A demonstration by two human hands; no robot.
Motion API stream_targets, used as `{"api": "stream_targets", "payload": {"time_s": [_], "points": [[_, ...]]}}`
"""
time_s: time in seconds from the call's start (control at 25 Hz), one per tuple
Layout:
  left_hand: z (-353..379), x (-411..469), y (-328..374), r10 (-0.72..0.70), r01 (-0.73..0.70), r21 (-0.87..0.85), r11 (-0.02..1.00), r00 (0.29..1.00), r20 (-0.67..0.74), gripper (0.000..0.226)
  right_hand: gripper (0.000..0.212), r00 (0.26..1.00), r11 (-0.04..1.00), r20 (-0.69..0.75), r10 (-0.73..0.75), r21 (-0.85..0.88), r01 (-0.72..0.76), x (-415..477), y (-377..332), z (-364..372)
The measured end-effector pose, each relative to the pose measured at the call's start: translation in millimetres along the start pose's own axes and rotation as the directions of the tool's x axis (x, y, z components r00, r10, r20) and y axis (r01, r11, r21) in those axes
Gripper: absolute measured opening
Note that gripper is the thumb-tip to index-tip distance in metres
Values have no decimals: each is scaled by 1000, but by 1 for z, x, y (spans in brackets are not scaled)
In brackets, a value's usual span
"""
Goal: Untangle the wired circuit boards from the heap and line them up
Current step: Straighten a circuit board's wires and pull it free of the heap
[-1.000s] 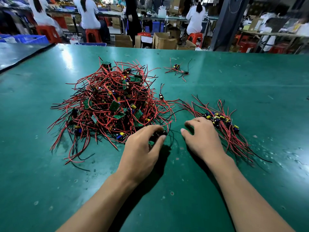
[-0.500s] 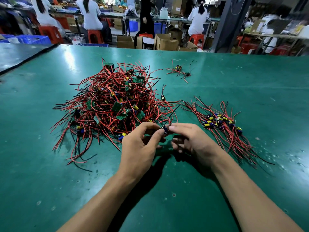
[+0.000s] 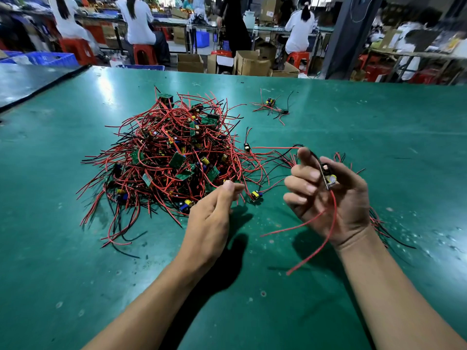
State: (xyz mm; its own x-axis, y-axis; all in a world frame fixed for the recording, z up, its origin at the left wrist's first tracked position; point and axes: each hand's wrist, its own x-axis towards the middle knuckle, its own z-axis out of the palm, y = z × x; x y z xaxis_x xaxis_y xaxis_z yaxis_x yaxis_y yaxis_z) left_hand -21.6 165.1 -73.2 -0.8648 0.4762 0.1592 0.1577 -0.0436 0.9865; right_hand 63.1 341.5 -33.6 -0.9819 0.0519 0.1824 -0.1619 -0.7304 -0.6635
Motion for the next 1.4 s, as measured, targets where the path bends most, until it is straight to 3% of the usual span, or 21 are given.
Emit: {"api": "stream_targets", "payload": {"time_s": [0.08,0.2,0.28,0.44,0.64,0.76,1.0,1.4], "points": [[1,-2,0,64,-67,97,993,998,29,26,26,996,997,59,72,-30,-70,-2,0,0],[1,-4,-1,92,-95,76,993,995,38,18,22,986,932,-60,154,-323,-165,1,9,-2],[0,-6,1,-3,7,-56,998,997,78,23,17,972,857,-165,169,-463,-228,4,22,-2],[2,-8,7,-185,245,-315,917,960,209,21,17,960,859,-233,154,-449,-246,9,39,-4],[8,-13,9,-264,423,-411,808,883,389,20,16,945,827,-305,114,-498,-260,9,38,-6],[5,-11,14,-303,501,-431,750,840,450,20,25,942,810,-312,121,-518,-275,8,37,-6],[3,-6,12,-278,425,-400,812,884,374,12,24,949,832,-276,154,-481,-276,12,42,-4],[3,-3,9,-247,284,-211,935,951,186,27,21,922,819,-375,97,-496,-288,10,50,-4]]}}
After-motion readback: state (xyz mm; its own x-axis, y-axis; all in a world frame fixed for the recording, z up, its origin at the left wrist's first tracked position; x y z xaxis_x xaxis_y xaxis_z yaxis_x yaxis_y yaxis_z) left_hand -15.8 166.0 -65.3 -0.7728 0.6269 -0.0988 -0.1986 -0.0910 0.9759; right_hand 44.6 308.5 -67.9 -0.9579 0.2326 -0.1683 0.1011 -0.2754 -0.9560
